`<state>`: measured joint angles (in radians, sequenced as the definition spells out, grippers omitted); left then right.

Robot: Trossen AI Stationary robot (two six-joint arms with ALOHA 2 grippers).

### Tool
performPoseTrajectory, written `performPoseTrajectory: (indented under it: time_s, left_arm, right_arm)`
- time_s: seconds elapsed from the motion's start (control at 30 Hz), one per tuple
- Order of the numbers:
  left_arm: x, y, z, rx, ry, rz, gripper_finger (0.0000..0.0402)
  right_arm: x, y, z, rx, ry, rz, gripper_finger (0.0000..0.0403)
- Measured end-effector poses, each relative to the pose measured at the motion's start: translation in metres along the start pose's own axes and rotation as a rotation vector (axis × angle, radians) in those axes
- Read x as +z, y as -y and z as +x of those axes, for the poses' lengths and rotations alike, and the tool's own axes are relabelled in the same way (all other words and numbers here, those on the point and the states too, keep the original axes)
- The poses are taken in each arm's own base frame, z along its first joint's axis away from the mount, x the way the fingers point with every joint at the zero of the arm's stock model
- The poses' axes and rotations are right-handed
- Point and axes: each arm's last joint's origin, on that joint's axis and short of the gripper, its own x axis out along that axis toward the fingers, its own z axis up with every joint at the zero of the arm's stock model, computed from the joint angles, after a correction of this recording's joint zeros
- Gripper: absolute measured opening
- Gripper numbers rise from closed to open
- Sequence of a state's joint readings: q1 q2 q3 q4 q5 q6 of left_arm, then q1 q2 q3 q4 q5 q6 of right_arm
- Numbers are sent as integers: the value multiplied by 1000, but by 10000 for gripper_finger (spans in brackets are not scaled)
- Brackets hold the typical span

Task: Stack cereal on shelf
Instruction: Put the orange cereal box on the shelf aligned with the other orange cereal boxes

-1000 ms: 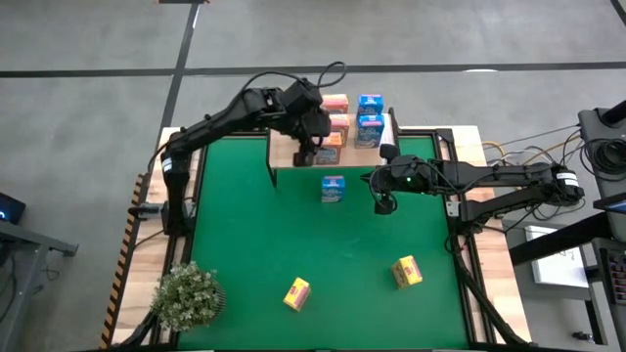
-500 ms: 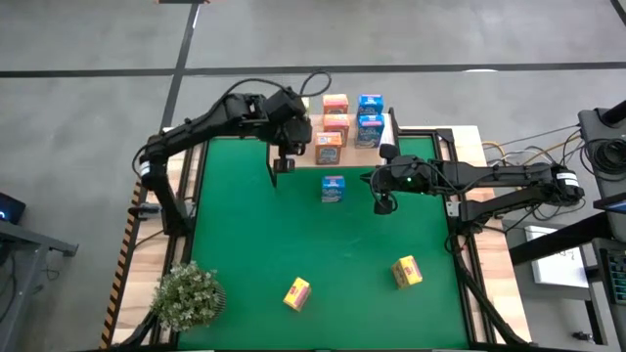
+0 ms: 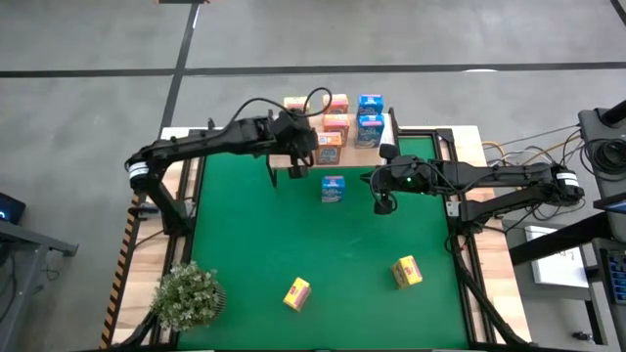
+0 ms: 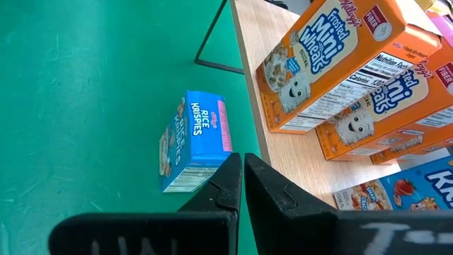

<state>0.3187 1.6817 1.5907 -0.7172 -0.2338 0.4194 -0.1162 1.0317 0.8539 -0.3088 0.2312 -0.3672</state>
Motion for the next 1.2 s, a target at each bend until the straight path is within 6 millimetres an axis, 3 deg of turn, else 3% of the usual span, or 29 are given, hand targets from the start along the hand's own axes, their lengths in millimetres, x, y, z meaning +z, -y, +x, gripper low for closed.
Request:
performPoseTrajectory:
  time_s: [0.4, 1.2]
  left_arm:
    - [4, 2, 14, -5, 29, -29, 0]
    - [10, 2, 13, -30, 93, -54, 0]
  right_arm:
    - [0, 0, 0, 0, 0, 0, 9]
    - [0, 0, 0, 0, 0, 0, 9]
